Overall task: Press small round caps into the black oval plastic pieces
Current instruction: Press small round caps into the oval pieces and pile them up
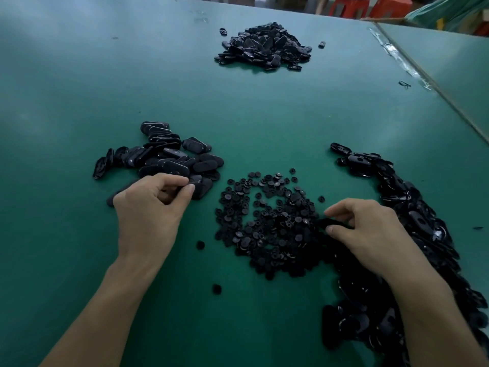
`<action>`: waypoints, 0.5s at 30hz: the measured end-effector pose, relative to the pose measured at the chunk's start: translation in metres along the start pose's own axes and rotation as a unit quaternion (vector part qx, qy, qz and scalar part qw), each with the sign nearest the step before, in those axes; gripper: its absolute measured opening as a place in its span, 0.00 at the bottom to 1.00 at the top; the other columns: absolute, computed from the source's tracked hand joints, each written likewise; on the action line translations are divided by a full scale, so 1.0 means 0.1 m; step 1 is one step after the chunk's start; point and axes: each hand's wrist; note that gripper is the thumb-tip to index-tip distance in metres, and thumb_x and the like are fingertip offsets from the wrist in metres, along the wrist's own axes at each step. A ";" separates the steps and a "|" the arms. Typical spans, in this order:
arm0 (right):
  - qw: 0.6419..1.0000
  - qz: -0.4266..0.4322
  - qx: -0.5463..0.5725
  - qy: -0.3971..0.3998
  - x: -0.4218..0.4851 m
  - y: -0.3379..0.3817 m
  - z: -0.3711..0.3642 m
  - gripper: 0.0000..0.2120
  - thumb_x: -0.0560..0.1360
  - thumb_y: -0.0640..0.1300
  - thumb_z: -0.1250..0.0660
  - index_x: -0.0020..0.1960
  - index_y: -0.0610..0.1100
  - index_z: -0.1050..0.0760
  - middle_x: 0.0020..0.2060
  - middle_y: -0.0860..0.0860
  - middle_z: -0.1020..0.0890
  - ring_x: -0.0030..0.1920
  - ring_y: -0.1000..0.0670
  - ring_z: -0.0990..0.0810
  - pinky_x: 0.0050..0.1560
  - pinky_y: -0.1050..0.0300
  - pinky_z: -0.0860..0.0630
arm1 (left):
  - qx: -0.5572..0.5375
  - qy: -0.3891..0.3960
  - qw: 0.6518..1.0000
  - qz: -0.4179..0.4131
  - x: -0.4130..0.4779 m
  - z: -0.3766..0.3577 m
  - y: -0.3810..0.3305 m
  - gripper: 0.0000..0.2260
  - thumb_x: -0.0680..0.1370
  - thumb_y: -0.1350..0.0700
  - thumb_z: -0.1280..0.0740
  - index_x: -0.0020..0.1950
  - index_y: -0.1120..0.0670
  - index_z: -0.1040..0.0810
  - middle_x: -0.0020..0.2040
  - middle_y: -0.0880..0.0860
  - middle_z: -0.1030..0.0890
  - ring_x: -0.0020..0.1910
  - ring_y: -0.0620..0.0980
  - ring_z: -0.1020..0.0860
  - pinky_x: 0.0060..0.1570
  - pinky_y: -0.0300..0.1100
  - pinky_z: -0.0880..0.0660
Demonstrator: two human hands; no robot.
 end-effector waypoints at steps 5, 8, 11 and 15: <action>0.999 0.024 0.031 0.000 0.01 -0.02 0.02 0.09 0.74 0.41 0.25 0.42 0.54 0.21 0.39 0.59 0.19 0.41 0.64 0.23 0.37 0.75 0.31 | 0.055 -0.018 0.998 -0.012 0.03 0.00 0.05 0.09 0.71 0.57 0.22 0.50 0.52 0.15 0.40 0.45 0.21 0.34 0.37 0.22 0.40 0.19 0.32; 0.993 0.062 0.092 -0.050 -0.02 0.03 0.03 0.10 0.72 0.40 0.24 0.40 0.54 0.20 0.36 0.60 0.19 0.40 0.67 0.21 0.39 0.78 0.30 | 0.069 -0.032 0.997 -0.011 0.04 0.01 0.07 0.13 0.72 0.59 0.22 0.55 0.54 0.17 0.49 0.50 0.25 0.28 0.39 0.27 0.42 0.16 0.35; 0.975 0.130 0.150 -0.102 -0.06 0.16 0.02 0.10 0.72 0.41 0.23 0.41 0.56 0.19 0.36 0.61 0.17 0.39 0.67 0.21 0.41 0.76 0.29 | 0.035 -0.035 0.998 -0.031 0.01 0.00 -0.01 0.10 0.74 0.57 0.24 0.53 0.50 0.18 0.45 0.49 0.24 0.30 0.44 0.26 0.40 0.20 0.32; 0.934 0.187 0.296 -0.071 -0.16 0.43 -0.13 0.09 0.72 0.42 0.24 0.46 0.56 0.16 0.40 0.60 0.15 0.39 0.58 0.16 0.41 0.66 0.21 | -0.114 0.070 0.990 -0.050 -0.18 -0.10 -0.27 0.02 0.76 0.49 0.28 0.46 0.44 0.19 0.34 0.43 0.20 0.29 0.41 0.22 0.28 0.27 0.29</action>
Point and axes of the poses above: each hand's wrist, its own x-axis towards the middle knuckle, its own z-axis out of the back of the hand, y = z × x
